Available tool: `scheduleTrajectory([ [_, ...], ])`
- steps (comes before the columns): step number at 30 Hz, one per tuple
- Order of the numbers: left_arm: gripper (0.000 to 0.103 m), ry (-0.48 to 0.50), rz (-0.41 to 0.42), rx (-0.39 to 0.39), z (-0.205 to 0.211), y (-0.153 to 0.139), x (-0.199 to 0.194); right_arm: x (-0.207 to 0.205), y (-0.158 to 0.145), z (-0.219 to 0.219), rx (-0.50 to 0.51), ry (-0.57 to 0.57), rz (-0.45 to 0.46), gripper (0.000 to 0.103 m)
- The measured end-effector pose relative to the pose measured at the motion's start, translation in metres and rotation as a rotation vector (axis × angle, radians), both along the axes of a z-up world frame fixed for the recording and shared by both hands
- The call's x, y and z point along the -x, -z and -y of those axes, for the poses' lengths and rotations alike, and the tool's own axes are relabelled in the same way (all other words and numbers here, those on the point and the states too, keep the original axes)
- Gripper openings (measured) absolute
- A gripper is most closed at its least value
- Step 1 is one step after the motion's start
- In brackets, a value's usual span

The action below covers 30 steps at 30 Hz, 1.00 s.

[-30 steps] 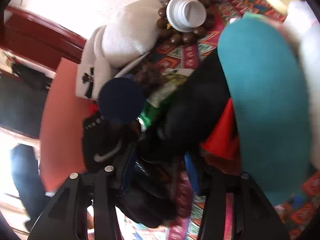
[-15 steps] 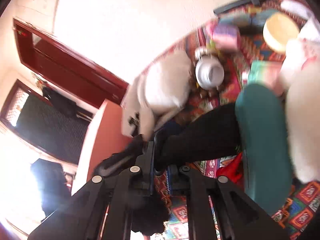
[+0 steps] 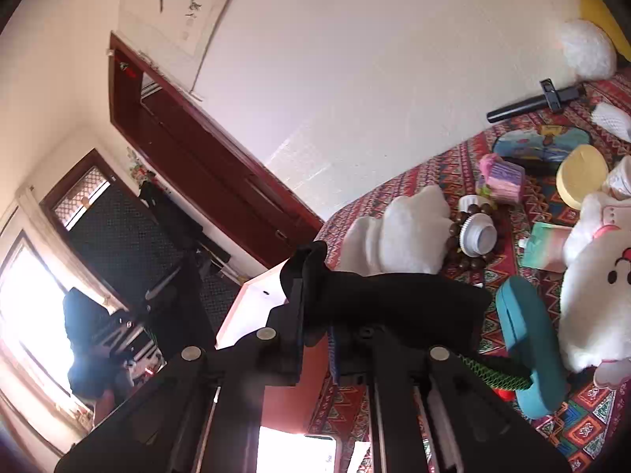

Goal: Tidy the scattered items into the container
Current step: 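Grasp a black glove with the left gripper while the right gripper grasps the other black glove, then drop the black glove into the pink box with the left gripper while the right drops its glove in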

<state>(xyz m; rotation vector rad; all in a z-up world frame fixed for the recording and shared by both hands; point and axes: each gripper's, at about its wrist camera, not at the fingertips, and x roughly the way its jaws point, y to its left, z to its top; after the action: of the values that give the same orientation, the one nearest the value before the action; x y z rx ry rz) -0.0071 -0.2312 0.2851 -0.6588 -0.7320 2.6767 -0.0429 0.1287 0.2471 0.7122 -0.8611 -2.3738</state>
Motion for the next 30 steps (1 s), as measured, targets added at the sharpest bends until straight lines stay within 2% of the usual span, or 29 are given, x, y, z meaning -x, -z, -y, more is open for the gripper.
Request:
scheduleTrajectory([
  [3, 0.011, -0.149, 0.048, 0.021, 0.044, 0.012, 0.01, -0.006, -0.007, 0.012, -0.009, -0.032, -0.022, 0.009],
  [4, 0.023, -0.204, 0.105, 0.043, 0.054, 0.024, 0.02, -0.008, -0.008, 0.016, -0.012, -0.042, -0.028, 0.009],
  [5, 0.051, -0.262, 0.187, 0.06, 0.067, 0.038, 0.03, -0.009, -0.01, 0.021, -0.016, -0.053, -0.036, 0.009],
  [7, 0.085, -0.374, 0.336, 0.07, 0.093, 0.065, 0.043, -0.014, -0.015, 0.031, -0.03, -0.072, -0.053, 0.009],
  [9, 0.085, -0.453, 0.405, 0.045, 0.116, 0.083, 0.044, -0.019, -0.02, 0.042, -0.048, -0.087, -0.075, 0.009],
  [12, 0.085, -0.525, 0.436, 0.024, 0.132, 0.092, 0.04, -0.025, -0.03, 0.06, -0.071, -0.108, -0.111, 0.009],
  [16, 0.087, -0.594, 0.398, 0.102, 0.126, 0.088, 0.035, -0.03, -0.051, 0.089, -0.101, -0.141, -0.171, 0.009],
  [21, 0.088, -0.615, 0.357, 0.184, 0.116, 0.086, 0.025, -0.028, -0.088, 0.14, -0.11, -0.224, -0.273, 0.009],
  [27, 0.089, -0.659, 0.338, 0.174, 0.139, 0.088, 0.013, -0.018, -0.127, 0.212, -0.137, -0.321, -0.401, 0.008],
  [30, 0.089, -0.687, 0.329, 0.146, 0.156, 0.086, 0.008, -0.004, -0.132, 0.244, -0.14, -0.35, -0.417, 0.009],
])
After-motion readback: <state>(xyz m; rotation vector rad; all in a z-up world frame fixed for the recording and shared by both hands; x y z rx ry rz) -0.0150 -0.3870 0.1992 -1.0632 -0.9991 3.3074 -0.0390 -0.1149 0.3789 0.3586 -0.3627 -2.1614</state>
